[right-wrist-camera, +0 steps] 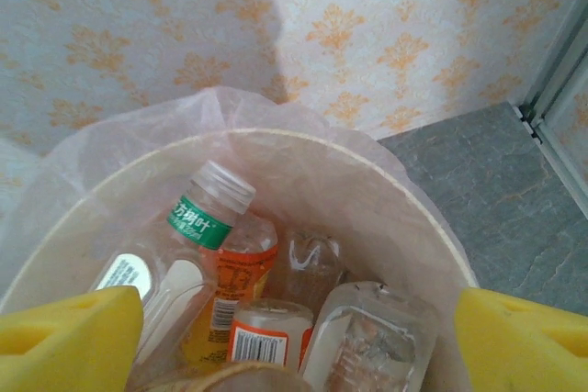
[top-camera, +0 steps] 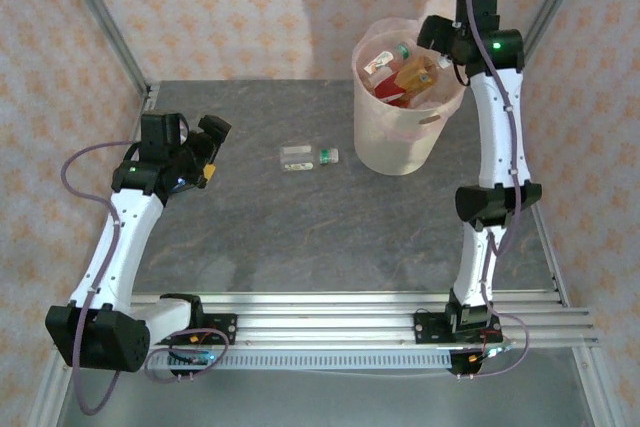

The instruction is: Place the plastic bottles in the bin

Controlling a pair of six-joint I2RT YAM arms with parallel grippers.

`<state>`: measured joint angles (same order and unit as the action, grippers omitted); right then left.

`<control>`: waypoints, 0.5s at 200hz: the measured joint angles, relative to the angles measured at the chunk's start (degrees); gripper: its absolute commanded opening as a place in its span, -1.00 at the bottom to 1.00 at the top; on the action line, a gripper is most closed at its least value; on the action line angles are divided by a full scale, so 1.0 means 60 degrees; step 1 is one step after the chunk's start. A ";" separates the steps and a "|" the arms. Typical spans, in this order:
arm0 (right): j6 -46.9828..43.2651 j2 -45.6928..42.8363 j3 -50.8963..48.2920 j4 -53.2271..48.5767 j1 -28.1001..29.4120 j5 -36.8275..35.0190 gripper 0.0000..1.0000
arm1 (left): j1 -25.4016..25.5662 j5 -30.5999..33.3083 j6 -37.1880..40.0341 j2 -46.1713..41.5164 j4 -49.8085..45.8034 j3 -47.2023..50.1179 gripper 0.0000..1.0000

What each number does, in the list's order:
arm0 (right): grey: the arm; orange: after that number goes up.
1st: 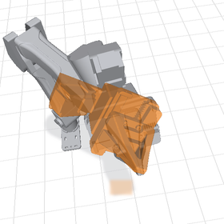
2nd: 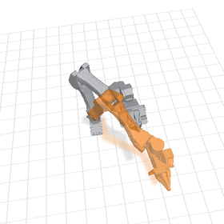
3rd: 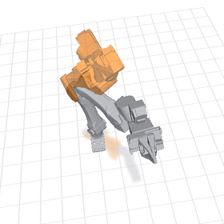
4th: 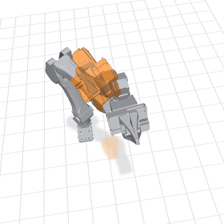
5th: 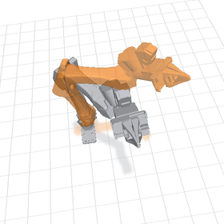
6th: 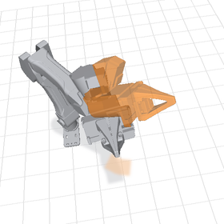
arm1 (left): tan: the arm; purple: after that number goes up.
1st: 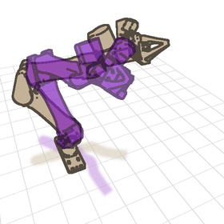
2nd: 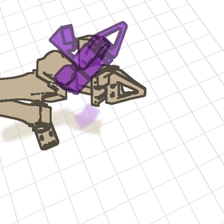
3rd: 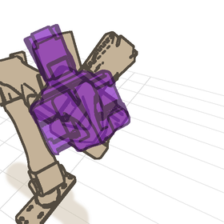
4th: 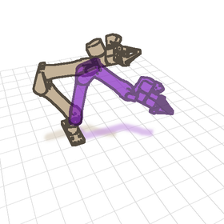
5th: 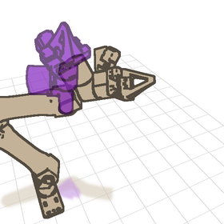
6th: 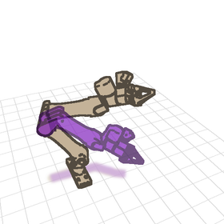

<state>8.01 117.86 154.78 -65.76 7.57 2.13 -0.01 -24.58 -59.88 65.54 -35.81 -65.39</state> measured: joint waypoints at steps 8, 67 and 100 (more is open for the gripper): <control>0.0004 -0.0273 -0.0182 0.0000 -0.0004 0.0080 0.62 | 0.0000 0.0004 0.0007 0.0000 0.0000 0.0000 1.00; 0.0463 -0.4069 -0.4987 0.1133 0.0062 0.0648 -0.03 | 0.0000 0.0342 0.0408 -0.0266 0.0007 0.0248 1.00; 0.0925 -0.5803 -0.7952 0.2346 0.0430 0.1086 -0.13 | 0.0000 0.0554 0.0510 -0.0426 0.0007 0.0299 1.00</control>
<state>13.56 83.05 107.07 -51.68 10.15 8.64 -0.01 -21.26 -56.82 62.98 -35.77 -63.59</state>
